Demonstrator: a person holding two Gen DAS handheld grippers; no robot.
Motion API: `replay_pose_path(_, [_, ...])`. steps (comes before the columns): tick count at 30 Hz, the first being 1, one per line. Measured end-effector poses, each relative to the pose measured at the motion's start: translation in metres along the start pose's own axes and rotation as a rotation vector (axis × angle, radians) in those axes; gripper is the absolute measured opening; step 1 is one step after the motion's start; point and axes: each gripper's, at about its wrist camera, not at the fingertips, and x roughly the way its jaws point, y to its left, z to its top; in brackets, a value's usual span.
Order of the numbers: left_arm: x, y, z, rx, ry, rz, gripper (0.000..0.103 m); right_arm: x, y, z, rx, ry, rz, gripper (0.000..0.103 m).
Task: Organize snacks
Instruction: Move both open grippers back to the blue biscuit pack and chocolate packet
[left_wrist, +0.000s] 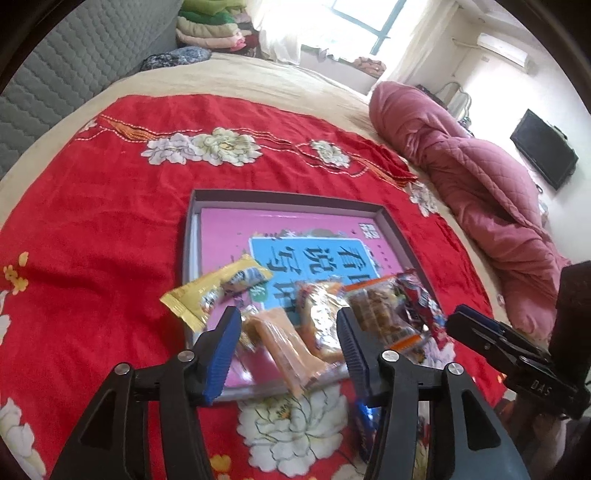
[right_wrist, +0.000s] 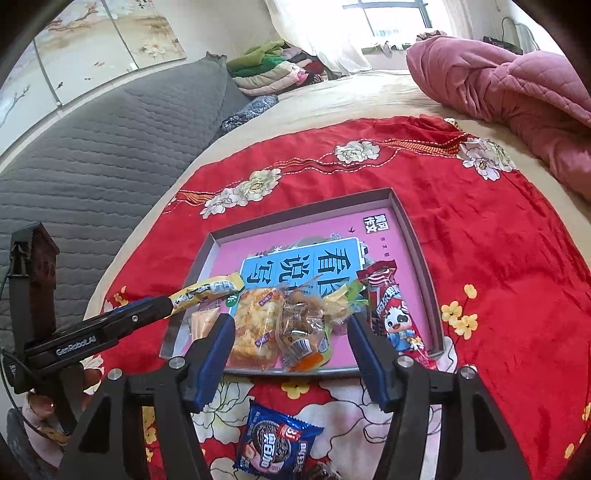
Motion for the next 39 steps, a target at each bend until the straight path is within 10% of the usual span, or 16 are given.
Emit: replay_pose_path(39, [0.029,-0.060,-0.078,0.070,0.294,-0.116,0.057,-0.005,0.008,-0.103,-0.420,0.272,-0.047,0.064])
